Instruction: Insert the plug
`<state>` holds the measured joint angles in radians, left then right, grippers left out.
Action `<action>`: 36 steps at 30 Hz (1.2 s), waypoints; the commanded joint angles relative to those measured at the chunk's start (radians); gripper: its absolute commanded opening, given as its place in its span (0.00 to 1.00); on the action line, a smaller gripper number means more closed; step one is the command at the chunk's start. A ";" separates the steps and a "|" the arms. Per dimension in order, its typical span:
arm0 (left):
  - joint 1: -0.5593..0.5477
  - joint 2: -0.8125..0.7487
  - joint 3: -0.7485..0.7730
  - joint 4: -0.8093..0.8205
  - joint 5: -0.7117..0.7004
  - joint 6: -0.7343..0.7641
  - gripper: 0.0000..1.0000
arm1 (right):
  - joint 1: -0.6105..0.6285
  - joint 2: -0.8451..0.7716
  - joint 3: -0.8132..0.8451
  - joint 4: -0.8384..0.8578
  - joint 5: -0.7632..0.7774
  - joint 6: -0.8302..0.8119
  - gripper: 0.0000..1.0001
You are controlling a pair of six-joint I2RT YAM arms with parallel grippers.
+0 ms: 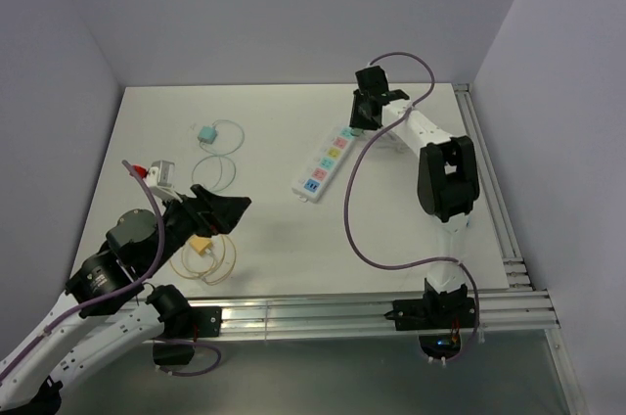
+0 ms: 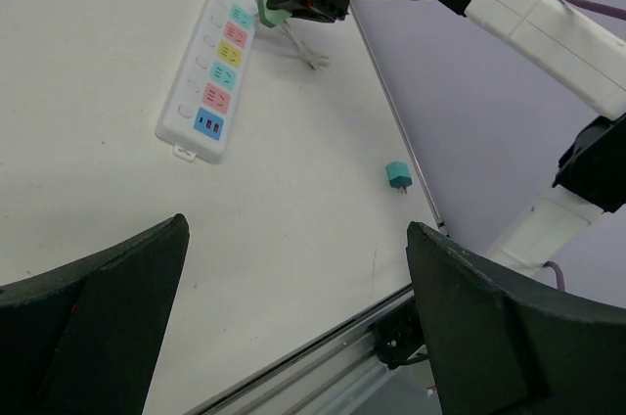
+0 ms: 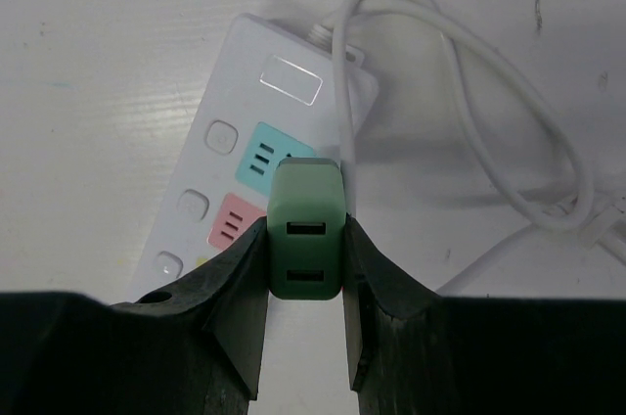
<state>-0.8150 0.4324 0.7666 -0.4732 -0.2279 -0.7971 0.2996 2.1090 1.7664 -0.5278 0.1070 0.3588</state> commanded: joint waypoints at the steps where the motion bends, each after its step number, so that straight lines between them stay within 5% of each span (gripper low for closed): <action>1: 0.000 0.017 -0.006 0.047 0.022 0.015 0.99 | -0.010 -0.121 -0.079 0.095 -0.032 0.003 0.00; 11: 0.000 0.025 -0.007 0.056 0.038 0.007 0.98 | -0.065 -0.104 -0.127 0.040 0.143 0.031 0.00; 22: 0.000 0.071 -0.021 0.076 0.064 0.007 0.99 | -0.103 0.026 -0.102 0.020 0.080 0.075 0.00; 30: 0.000 0.317 0.031 0.189 0.114 0.062 0.99 | -0.105 -0.084 -0.180 0.086 -0.045 0.051 0.00; 36: 0.000 0.589 0.135 0.295 -0.020 0.206 0.99 | -0.105 -0.225 -0.182 0.052 -0.063 0.054 0.00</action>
<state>-0.8150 0.9684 0.8299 -0.2932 -0.1677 -0.6949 0.1982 2.0220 1.5795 -0.4885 0.0708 0.4213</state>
